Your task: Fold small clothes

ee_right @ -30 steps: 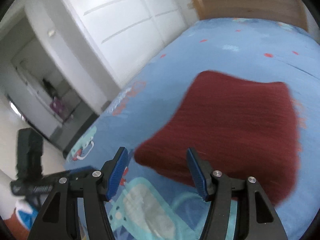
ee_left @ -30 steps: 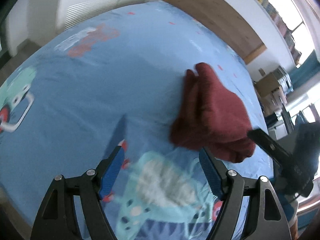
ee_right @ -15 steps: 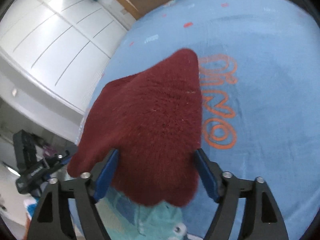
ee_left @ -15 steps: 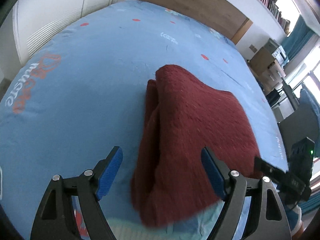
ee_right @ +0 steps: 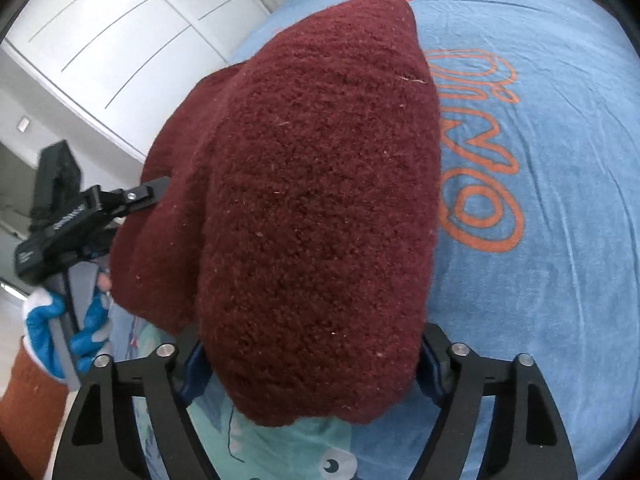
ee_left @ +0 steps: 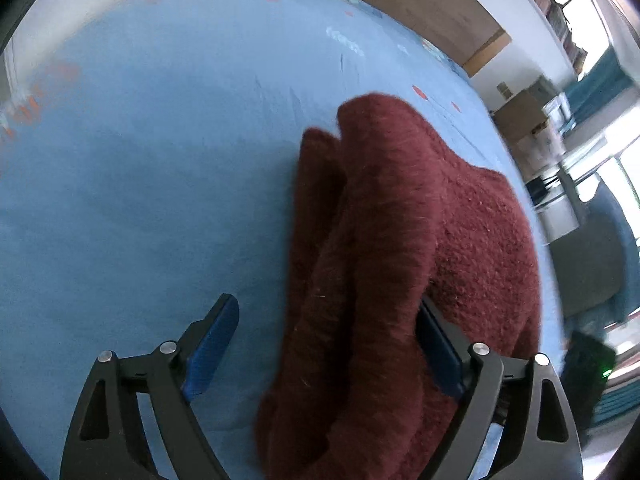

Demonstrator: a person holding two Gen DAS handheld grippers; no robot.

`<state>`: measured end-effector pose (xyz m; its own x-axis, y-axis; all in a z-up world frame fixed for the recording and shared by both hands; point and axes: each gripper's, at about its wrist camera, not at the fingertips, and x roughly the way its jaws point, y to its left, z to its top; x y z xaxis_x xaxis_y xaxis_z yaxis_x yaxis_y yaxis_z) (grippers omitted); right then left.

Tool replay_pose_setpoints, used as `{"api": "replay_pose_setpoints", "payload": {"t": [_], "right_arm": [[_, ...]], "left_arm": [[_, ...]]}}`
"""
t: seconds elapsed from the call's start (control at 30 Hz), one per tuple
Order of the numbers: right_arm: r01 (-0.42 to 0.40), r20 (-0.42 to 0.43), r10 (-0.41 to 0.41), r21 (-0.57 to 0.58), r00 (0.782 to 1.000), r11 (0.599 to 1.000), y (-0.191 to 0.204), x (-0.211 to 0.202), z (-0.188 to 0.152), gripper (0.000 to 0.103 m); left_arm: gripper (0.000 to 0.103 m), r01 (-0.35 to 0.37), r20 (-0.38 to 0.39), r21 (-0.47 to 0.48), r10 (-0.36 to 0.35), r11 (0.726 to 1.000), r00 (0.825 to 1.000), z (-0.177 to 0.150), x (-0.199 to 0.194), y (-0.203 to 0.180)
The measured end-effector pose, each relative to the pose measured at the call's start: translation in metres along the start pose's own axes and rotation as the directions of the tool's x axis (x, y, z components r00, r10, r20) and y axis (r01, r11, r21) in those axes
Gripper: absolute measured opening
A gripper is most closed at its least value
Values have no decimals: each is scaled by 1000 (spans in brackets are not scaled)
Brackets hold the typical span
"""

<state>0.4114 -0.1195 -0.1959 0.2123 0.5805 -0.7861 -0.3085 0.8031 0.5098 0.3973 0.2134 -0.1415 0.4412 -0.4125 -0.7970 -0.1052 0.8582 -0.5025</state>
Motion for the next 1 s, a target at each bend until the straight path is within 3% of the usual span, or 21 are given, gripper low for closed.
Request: {"api": "replay_pose_setpoints", "payload": {"t": [0.17, 0.2, 0.27, 0.37, 0.47, 0.63, 0.73, 0.8, 0.93, 1.0], "right_arm": [[-66, 14, 65, 25, 998, 998, -12, -4, -3, 73], [-78, 15, 78, 28, 997, 997, -18, -6, -6, 72], [-118, 21, 117, 44, 993, 992, -24, -9, -6, 67], [-154, 34, 153, 46, 988, 987, -32, -21, -4, 60], [-160, 71, 159, 8, 985, 987, -35, -44, -4, 56], [-124, 139, 125, -17, 982, 992, -60, -93, 1, 55], [-91, 183, 89, -1, 979, 996, -91, -129, -1, 55], [-74, 207, 68, 18, 976, 997, -112, -149, -7, 55], [-23, 161, 8, 93, 987, 995, -153, -153, -33, 61], [-9, 125, -7, 128, 992, 992, -171, -146, -48, 66]], "left_arm": [[81, 173, -54, -84, -178, 981, 983, 8, 18, 19], [68, 208, -63, -96, -214, 973, 975, 9, 20, 19], [58, 302, -80, -141, -315, 943, 946, 7, 25, 18], [49, 350, -56, -136, -360, 927, 931, 5, 24, 13], [44, 436, -17, -161, -444, 886, 896, 6, 21, 11], [42, 551, -23, -95, -555, 829, 832, 13, 30, -44], [42, 581, -65, -44, -583, 813, 810, 18, 43, -78], [41, 555, -108, -25, -554, 831, 825, 15, 59, -94], [46, 409, -208, -35, -407, 912, 889, 5, 97, -89], [54, 408, -194, -44, -408, 912, 892, 2, 95, -81]]}}
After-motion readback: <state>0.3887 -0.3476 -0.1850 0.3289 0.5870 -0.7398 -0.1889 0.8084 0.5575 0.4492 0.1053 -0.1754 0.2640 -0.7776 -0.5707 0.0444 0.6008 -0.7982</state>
